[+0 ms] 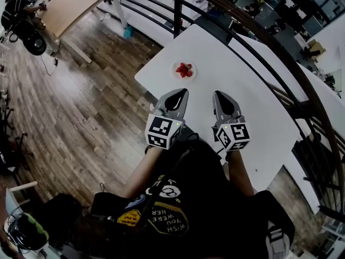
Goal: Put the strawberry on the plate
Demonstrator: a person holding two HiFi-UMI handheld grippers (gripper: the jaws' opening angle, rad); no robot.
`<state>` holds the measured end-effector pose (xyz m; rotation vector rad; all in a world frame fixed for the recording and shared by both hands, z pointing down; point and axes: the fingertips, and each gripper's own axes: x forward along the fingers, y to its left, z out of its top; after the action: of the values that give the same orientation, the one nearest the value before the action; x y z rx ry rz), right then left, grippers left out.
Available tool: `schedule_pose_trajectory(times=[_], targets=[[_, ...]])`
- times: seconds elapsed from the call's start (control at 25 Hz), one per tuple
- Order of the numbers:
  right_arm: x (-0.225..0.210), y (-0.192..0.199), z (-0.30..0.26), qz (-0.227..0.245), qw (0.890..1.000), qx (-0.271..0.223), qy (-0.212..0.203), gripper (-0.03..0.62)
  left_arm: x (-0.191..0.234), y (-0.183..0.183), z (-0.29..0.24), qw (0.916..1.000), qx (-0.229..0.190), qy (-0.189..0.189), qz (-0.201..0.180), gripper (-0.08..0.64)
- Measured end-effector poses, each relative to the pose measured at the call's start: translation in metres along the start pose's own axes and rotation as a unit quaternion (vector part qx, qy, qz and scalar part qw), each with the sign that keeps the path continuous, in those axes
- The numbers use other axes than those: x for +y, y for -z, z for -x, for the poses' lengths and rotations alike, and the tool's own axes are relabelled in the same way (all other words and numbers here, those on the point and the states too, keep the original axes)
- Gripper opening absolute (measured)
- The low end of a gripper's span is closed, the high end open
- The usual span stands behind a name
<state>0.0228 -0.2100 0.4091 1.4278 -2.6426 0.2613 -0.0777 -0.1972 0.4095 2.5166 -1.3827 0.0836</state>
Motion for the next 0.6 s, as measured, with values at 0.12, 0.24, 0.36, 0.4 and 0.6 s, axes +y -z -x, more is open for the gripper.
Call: schedule_pose_trajectory(times=[0.12, 0.24, 0.36, 0.4, 0.6], targets=[[0.004, 0.001, 0.0, 0.001, 1.0, 0.001, -0.006, 0.003, 0.0, 0.002, 0.005, 1.0, 0.002, -0.005, 0.006, 0.0], [0.007, 0.005, -0.002, 0.0, 1.0, 0.004, -0.011, 0.003, -0.001, 0.01, 0.005, 1.0, 0.007, -0.004, 0.006, 0.0], [0.01, 0.011, -0.003, -0.003, 1.0, 0.008, -0.016, 0.003, -0.003, 0.013, 0.006, 1.0, 0.008, 0.0, 0.001, 0.0], [0.011, 0.011, -0.003, -0.004, 1.0, 0.009, -0.017, 0.003, -0.003, 0.013, 0.007, 1.0, 0.008, -0.001, 0.0, 0.0], [0.011, 0.01, -0.007, -0.002, 1.0, 0.014, -0.015, 0.003, 0.001, 0.011, 0.007, 1.0, 0.008, -0.006, 0.0, 0.0]])
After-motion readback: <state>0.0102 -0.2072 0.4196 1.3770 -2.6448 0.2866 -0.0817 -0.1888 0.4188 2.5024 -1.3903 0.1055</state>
